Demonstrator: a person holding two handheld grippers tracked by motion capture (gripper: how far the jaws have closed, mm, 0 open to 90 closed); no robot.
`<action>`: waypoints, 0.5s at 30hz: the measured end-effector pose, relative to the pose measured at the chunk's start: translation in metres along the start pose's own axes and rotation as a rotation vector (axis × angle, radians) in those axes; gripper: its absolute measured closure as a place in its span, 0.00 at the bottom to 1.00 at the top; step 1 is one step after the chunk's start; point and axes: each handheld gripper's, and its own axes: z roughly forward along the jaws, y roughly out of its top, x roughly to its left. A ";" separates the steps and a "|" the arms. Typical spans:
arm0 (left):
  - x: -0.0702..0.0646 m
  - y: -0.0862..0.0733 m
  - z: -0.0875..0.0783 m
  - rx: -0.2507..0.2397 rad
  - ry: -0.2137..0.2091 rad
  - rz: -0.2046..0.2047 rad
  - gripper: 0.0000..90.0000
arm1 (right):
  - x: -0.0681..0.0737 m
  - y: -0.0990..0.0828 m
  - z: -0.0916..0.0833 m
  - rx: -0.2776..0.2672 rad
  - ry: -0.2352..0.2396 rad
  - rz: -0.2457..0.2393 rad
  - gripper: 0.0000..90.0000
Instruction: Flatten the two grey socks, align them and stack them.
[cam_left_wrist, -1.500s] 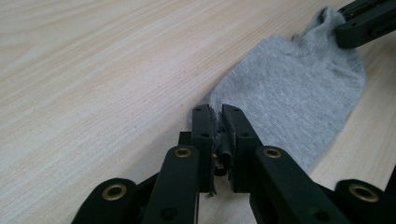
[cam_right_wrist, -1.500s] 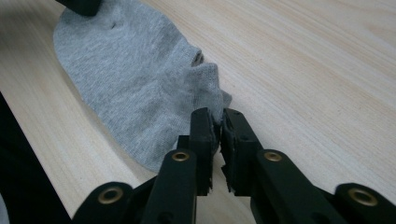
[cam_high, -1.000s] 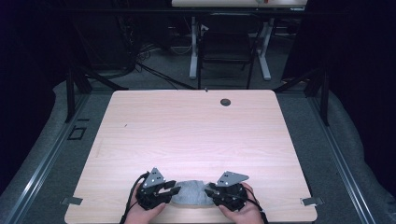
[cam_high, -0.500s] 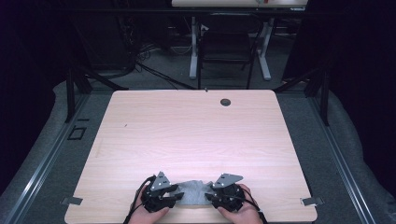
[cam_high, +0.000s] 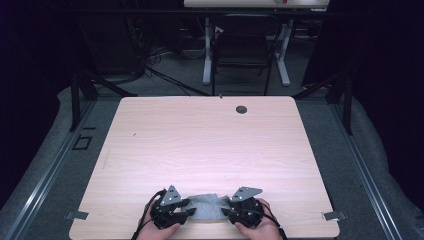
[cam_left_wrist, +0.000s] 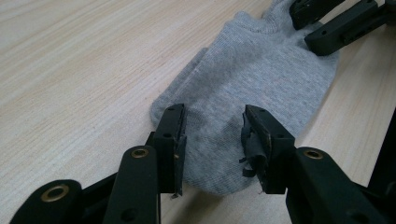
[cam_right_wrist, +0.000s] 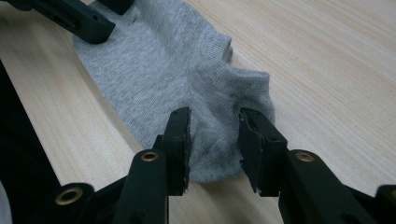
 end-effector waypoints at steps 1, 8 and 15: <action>0.000 0.000 0.001 -0.003 0.004 -0.001 0.66 | 0.000 0.000 0.000 -0.004 -0.001 0.005 0.71; 0.005 0.002 0.002 -0.009 0.005 -0.012 0.66 | -0.002 0.003 0.001 0.003 -0.003 0.000 0.70; 0.012 0.005 0.005 -0.024 0.013 -0.022 0.66 | -0.008 0.009 0.006 -0.010 -0.005 0.021 0.71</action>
